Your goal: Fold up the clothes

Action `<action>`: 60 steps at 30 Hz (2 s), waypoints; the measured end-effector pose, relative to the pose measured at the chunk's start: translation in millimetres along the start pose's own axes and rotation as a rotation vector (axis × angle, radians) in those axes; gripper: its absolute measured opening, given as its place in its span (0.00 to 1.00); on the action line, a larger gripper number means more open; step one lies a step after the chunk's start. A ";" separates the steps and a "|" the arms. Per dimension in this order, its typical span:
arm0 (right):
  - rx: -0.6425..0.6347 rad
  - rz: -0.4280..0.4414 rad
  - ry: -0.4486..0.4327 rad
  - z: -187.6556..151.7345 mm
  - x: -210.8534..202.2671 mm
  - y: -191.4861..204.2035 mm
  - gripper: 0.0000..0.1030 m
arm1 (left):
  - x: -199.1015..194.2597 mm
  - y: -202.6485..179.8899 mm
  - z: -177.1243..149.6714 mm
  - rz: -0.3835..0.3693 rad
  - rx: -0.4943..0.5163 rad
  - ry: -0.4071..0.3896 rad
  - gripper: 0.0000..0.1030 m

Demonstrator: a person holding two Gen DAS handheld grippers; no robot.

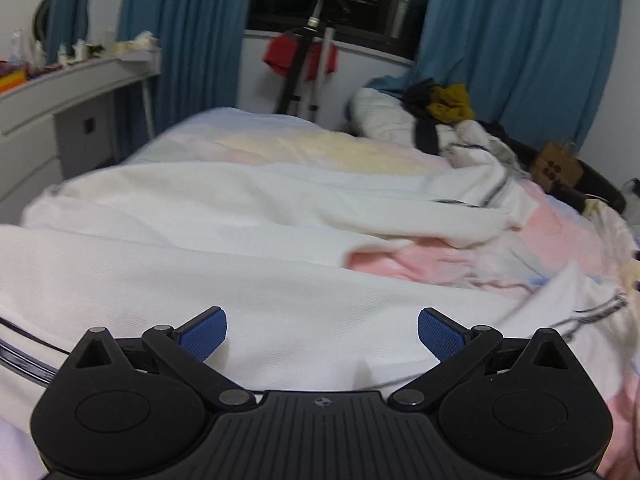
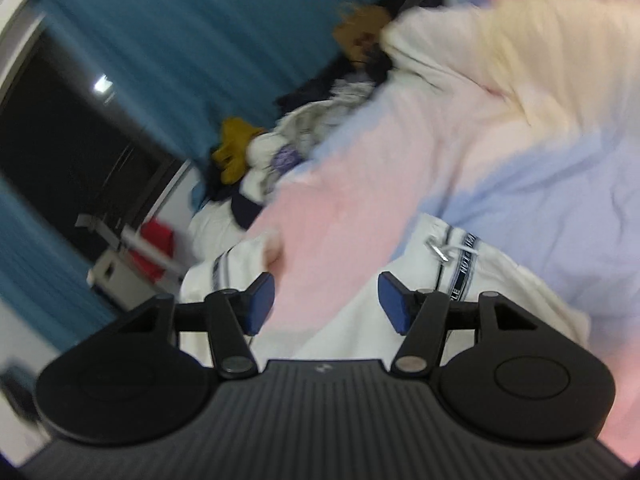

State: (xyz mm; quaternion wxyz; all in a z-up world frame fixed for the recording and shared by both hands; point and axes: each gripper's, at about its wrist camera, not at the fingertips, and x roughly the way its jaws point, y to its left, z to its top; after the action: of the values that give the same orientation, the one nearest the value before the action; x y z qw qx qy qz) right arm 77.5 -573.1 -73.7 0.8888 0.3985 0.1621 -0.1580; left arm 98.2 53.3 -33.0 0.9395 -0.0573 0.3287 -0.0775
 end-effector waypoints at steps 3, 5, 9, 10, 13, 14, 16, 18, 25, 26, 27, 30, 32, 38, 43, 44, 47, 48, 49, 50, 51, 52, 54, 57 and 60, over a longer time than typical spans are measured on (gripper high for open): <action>-0.042 -0.028 0.082 -15.1 -6.9 3.4 0.59 | 2.0 11.5 -2.3 -0.006 -0.063 -0.004 1.00; 0.007 -0.071 0.181 -24.7 5.5 -5.8 0.59 | 6.0 14.6 -4.9 -0.026 -0.098 0.009 1.00; 0.081 -0.250 0.200 -22.0 36.4 -27.6 0.60 | 12.9 18.9 -10.3 -0.061 -0.155 0.029 1.00; 0.084 -0.306 0.189 -19.5 42.9 -32.0 0.60 | 13.3 17.5 -11.8 -0.063 -0.150 0.026 1.00; 0.128 -0.364 0.184 -18.3 60.0 -41.1 0.60 | 13.3 14.8 -15.8 -0.072 -0.130 0.014 1.00; 0.117 -0.380 0.184 -18.9 66.7 -39.6 0.60 | 14.0 13.4 -17.1 -0.078 -0.124 0.011 1.00; 0.083 -0.411 0.179 -19.8 80.2 -34.9 0.60 | 16.9 12.1 -19.9 -0.080 -0.116 0.007 1.00; 0.002 -0.449 0.183 -21.6 95.1 -28.8 0.60 | 23.0 11.9 -22.4 -0.088 -0.113 0.018 1.00; -0.078 -0.538 0.131 -31.1 120.4 -26.8 0.34 | 42.7 13.7 -25.2 -0.118 -0.121 0.034 1.00; -0.058 -0.536 0.122 -29.7 118.2 -28.2 0.31 | 44.7 13.5 -25.2 -0.121 -0.117 0.033 1.00; -0.041 -0.530 0.114 -28.1 115.1 -29.0 0.26 | 46.5 13.1 -25.4 -0.123 -0.113 0.034 1.00; 0.006 -0.487 0.058 -21.5 101.0 -26.2 0.14 | 47.6 13.4 -24.6 -0.135 -0.119 0.026 1.00; 0.009 -0.446 0.016 -16.2 89.6 -17.9 0.06 | 46.5 14.0 -23.4 -0.145 -0.128 0.015 1.00; 0.031 -0.192 -0.091 15.7 49.3 23.6 0.05 | 38.6 25.7 -17.1 -0.142 -0.180 -0.036 1.00; 0.036 0.156 -0.306 45.1 -20.7 51.6 0.05 | 25.2 32.9 -14.0 -0.168 -0.226 -0.068 1.00; 0.035 0.210 -0.377 46.2 -42.3 50.5 0.05 | 21.8 33.1 -13.1 -0.175 -0.230 -0.075 1.00; 0.082 0.083 -0.434 39.2 -81.9 22.0 0.05 | 13.3 32.7 -11.0 -0.184 -0.231 -0.087 1.00; 0.102 0.016 -0.440 35.3 -91.7 9.6 0.05 | 10.9 32.7 -10.7 -0.184 -0.228 -0.086 1.00; 0.130 -0.083 -0.418 28.5 -96.8 -6.4 0.05 | 8.9 32.8 -11.3 -0.185 -0.227 -0.083 1.00; 0.184 -0.208 -0.360 20.3 -96.7 -26.0 0.05 | 7.0 32.9 -12.3 -0.186 -0.227 -0.080 1.00; 0.264 -0.294 -0.291 10.9 -93.6 -48.1 0.06 | 5.2 33.4 -13.9 -0.185 -0.225 -0.075 1.00; 0.350 -0.366 -0.221 1.1 -89.8 -70.9 0.06 | 4.0 34.2 -15.8 -0.182 -0.223 -0.070 1.00; 0.457 -0.463 -0.132 -18.1 -83.5 -107.3 0.06 | 1.4 37.3 -19.0 -0.172 -0.231 -0.060 1.00; 0.564 -0.486 -0.097 -30.4 -86.2 -129.1 0.07 | -1.1 46.7 -21.8 -0.157 -0.284 -0.041 1.00; 0.626 -0.469 -0.128 -35.2 -93.4 -130.7 0.08 | -3.6 54.9 -23.5 -0.147 -0.330 -0.033 1.00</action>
State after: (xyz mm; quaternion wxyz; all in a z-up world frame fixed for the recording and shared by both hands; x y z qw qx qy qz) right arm -65.7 -614.9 -143.1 0.6724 0.5916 0.1372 -0.4232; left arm 86.7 106.6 -57.8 0.9144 -0.2358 0.3166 -0.0901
